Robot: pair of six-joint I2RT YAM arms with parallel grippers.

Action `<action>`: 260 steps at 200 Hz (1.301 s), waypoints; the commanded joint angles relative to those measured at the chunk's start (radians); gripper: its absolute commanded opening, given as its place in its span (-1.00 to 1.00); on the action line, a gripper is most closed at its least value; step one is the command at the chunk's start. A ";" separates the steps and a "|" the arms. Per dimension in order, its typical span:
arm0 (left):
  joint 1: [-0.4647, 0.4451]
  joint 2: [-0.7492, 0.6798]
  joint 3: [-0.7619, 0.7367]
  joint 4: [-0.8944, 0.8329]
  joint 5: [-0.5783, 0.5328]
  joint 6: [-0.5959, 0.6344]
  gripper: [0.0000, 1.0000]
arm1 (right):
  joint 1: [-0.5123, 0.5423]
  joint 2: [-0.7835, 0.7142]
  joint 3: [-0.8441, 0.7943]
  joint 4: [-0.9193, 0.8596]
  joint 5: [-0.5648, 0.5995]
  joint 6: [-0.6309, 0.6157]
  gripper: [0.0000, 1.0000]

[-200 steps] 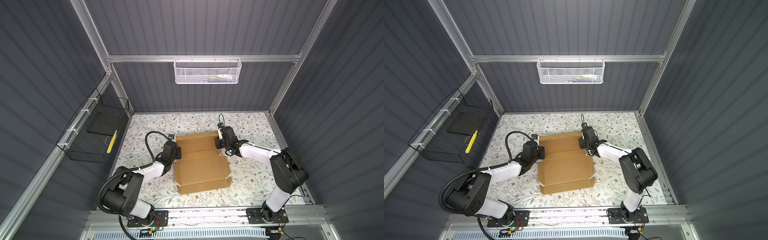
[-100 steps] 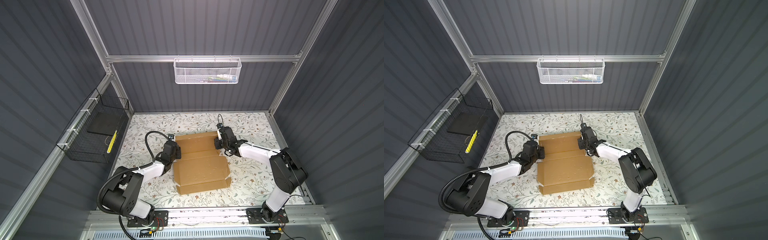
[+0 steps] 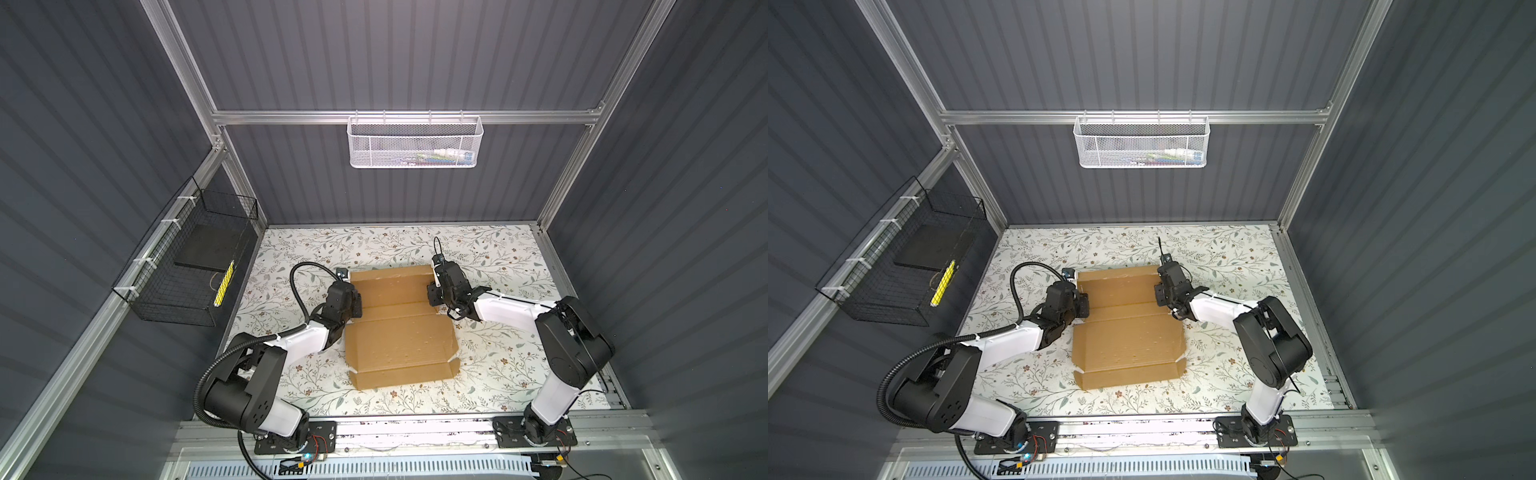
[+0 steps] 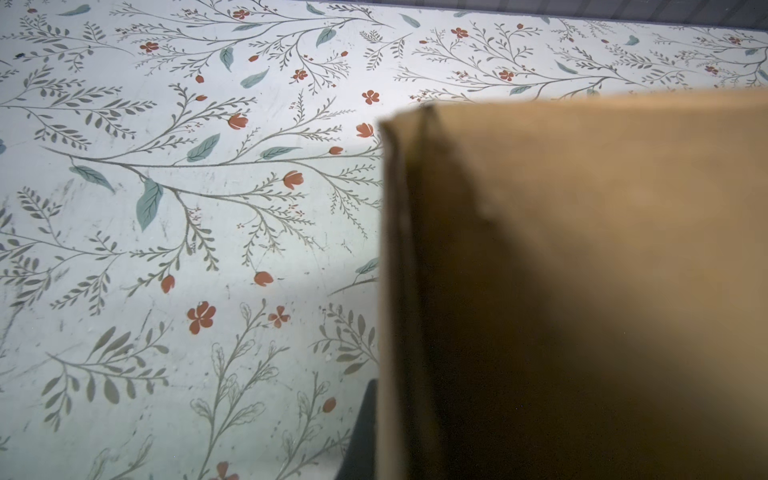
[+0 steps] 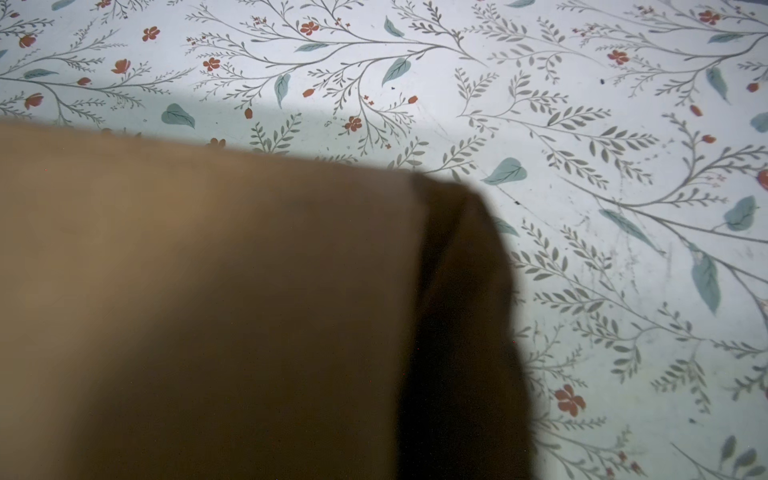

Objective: Fold the paper box

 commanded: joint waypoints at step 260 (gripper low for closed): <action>-0.001 0.004 0.043 -0.059 -0.030 -0.014 -1.00 | 0.019 -0.206 -0.009 -0.098 0.015 0.024 -0.13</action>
